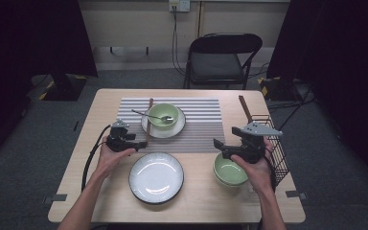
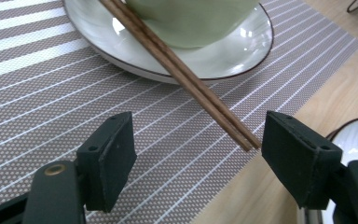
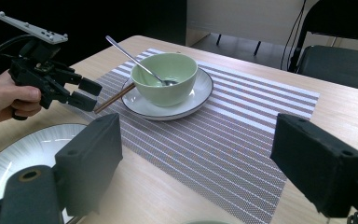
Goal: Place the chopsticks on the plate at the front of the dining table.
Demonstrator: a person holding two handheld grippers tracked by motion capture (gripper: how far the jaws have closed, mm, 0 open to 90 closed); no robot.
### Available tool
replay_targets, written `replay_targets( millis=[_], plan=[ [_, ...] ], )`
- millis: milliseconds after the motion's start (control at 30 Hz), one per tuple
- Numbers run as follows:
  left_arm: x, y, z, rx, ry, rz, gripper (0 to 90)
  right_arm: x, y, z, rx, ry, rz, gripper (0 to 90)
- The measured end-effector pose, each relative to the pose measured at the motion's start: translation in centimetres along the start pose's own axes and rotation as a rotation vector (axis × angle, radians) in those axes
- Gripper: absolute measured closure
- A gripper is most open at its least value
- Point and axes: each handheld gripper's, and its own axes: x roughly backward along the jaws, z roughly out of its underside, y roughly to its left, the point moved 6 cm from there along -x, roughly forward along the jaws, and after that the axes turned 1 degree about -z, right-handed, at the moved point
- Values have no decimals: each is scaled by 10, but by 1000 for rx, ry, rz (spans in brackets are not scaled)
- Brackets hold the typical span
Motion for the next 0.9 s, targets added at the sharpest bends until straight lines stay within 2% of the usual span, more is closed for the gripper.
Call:
replay_targets(
  millis=[67,167,333,533,733,900],
  plan=[
    [-1,-3,0,-8,-1,9,250,0,0,0,0,0,-1,157],
    [-4,-3,0,-18,9,0,254,0,0,0,-2,2,0,157],
    [-5,-1,0,-3,3,-9,260,2,-1,0,-4,-2,3,157],
    [1,3,-2,1,-10,-25,262,1,-1,1,-3,0,-3,157],
    [5,3,-4,6,-31,-14,262,1,0,0,0,-1,3,157],
    [9,6,-5,10,-39,-34,275,0,1,1,-1,6,-3,157]
  ],
)
